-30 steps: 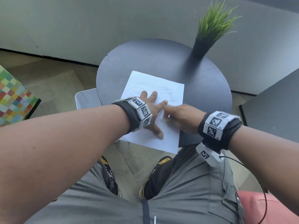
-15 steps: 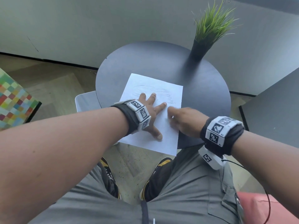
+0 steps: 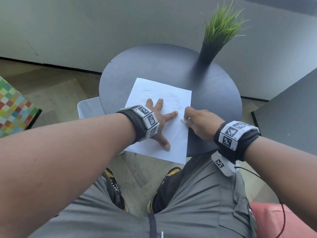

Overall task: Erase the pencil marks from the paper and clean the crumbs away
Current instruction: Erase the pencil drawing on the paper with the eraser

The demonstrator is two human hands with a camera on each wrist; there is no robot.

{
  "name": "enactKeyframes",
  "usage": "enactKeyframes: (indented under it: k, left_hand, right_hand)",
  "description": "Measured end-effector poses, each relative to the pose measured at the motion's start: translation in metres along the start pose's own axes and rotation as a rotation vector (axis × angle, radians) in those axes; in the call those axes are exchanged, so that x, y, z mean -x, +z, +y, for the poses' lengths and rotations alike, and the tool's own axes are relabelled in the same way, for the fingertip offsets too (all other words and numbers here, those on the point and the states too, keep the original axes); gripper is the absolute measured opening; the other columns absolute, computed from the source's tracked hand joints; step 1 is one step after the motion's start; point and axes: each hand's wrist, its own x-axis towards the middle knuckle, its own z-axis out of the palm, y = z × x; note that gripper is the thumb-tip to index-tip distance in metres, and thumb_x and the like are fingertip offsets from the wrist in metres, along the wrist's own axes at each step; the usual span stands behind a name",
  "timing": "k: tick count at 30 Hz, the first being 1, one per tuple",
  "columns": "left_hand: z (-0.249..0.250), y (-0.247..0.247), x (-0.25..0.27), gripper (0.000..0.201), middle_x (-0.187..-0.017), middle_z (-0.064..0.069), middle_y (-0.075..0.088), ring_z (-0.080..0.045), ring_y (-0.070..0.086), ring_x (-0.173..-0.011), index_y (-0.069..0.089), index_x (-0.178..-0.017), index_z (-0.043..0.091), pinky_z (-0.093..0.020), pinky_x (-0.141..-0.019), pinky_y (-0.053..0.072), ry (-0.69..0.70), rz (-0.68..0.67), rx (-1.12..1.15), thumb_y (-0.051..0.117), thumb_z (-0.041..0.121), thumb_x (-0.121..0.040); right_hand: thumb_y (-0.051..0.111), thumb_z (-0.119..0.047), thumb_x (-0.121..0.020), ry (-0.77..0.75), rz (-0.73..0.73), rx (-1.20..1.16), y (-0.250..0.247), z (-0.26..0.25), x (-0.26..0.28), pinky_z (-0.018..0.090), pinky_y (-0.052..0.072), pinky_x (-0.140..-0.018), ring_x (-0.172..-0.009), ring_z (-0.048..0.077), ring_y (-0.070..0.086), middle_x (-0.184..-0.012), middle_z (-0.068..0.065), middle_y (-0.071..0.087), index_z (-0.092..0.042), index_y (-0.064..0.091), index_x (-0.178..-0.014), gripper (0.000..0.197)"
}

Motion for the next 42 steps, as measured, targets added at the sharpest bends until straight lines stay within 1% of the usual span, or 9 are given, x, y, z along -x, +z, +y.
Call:
enactKeyframes:
  k: [2, 6, 12, 16, 19, 24, 29, 36, 42]
  left_hand:
    - [0.0, 0.0, 0.001, 0.133, -0.163, -0.01, -0.024, -0.049, -0.012, -0.147, -0.018, -0.148, 0.054, -0.072, -0.108, 0.025, -0.004, -0.006, 0.003, 0.064, 0.092, -0.051]
    - [-0.001, 0.002, 0.0, 0.135, -0.163, -0.011, -0.025, -0.051, -0.013, -0.147, -0.018, -0.148, 0.054, -0.072, -0.109, 0.025, -0.003, -0.006, 0.004, 0.064, 0.093, -0.048]
    - [0.001, 0.003, 0.003, 0.133, -0.162, -0.01, -0.027, -0.051, -0.018, -0.146, -0.019, -0.146, 0.057, -0.074, -0.108, 0.021, -0.01, -0.011, 0.032, 0.066, 0.091, -0.05]
    - [0.002, 0.005, 0.005, 0.137, -0.16, -0.009, -0.032, -0.05, -0.023, -0.145, -0.02, -0.146, 0.056, -0.074, -0.108, 0.018, -0.015, -0.017, 0.057, 0.068, 0.09, -0.048]
    - [0.004, 0.005, 0.005, 0.138, -0.16, -0.009, -0.033, -0.05, -0.024, -0.145, -0.021, -0.146, 0.056, -0.074, -0.108, 0.017, -0.02, -0.022, 0.048, 0.068, 0.091, -0.047]
    - [0.004, 0.004, 0.005, 0.137, -0.16, -0.009, -0.034, -0.049, -0.024, -0.145, -0.022, -0.146, 0.055, -0.074, -0.109, 0.016, -0.028, -0.03, 0.037, 0.068, 0.09, -0.049]
    - [0.004, 0.004, 0.003, 0.138, -0.159, -0.01, -0.034, -0.05, -0.024, -0.145, -0.022, -0.147, 0.054, -0.072, -0.111, 0.016, -0.021, -0.033, 0.024, 0.068, 0.09, -0.048]
    - [-0.001, 0.01, 0.001, 0.132, -0.162, -0.007, -0.027, -0.042, -0.015, -0.149, -0.016, -0.149, 0.053, -0.076, -0.11, 0.012, -0.008, 0.011, 0.012, 0.057, 0.097, -0.049]
    - [-0.056, 0.006, 0.009, 0.08, -0.165, -0.002, 0.009, -0.026, 0.008, -0.15, 0.026, -0.152, 0.042, -0.054, -0.117, 0.026, -0.191, 0.313, 0.32, 0.053, 0.073, -0.084]
  right_hand:
    - [0.04, -0.035, -0.1, -0.022, 0.007, 0.04, 0.001, -0.004, 0.003, 0.037, 0.043, -0.066, -0.078, 0.03, 0.052, -0.09, 0.005, 0.058, -0.018, 0.039, -0.101, 0.018]
    - [0.045, -0.028, -0.098, -0.235, -0.195, 0.044, 0.014, -0.023, 0.02, 0.039, 0.045, -0.071, -0.082, 0.027, 0.051, -0.091, 0.0, 0.057, -0.022, 0.043, -0.103, 0.008]
    - [0.042, -0.044, -0.097, 0.122, -0.015, -0.07, 0.0, 0.002, 0.002, 0.043, 0.05, -0.076, -0.079, 0.03, 0.056, -0.09, 0.007, 0.058, -0.024, 0.042, -0.096, 0.021]
    - [0.042, -0.029, -0.098, -0.105, -0.105, 0.022, 0.01, -0.028, 0.023, 0.036, 0.04, -0.068, -0.08, 0.028, 0.049, -0.093, 0.006, 0.057, -0.017, 0.04, -0.103, 0.013]
    - [0.046, -0.021, -0.094, -0.242, -0.206, 0.04, 0.014, -0.034, 0.032, 0.039, 0.044, -0.072, -0.085, 0.029, 0.052, -0.094, 0.005, 0.059, -0.016, 0.045, -0.106, 0.013]
    - [0.039, -0.036, -0.1, 0.043, 0.001, 0.025, 0.002, -0.004, 0.013, 0.04, 0.047, -0.072, -0.083, 0.034, 0.055, -0.088, 0.005, 0.057, -0.018, 0.037, -0.097, 0.019]
    - [0.046, -0.021, -0.095, -0.229, -0.23, 0.069, 0.01, -0.037, 0.028, 0.038, 0.042, -0.071, -0.088, 0.031, 0.052, -0.094, 0.008, 0.058, -0.017, 0.041, -0.104, 0.011]
    - [0.05, -0.038, -0.095, 0.227, 0.07, -0.193, -0.003, 0.004, -0.024, 0.037, 0.048, -0.079, -0.092, 0.031, 0.058, -0.1, 0.008, 0.063, -0.02, 0.051, -0.102, 0.019]
    - [0.06, -0.037, -0.091, 0.328, 0.154, -0.299, -0.01, 0.043, -0.027, 0.033, 0.049, -0.077, -0.091, 0.025, 0.06, -0.096, 0.0, 0.065, -0.024, 0.059, -0.098, 0.015]
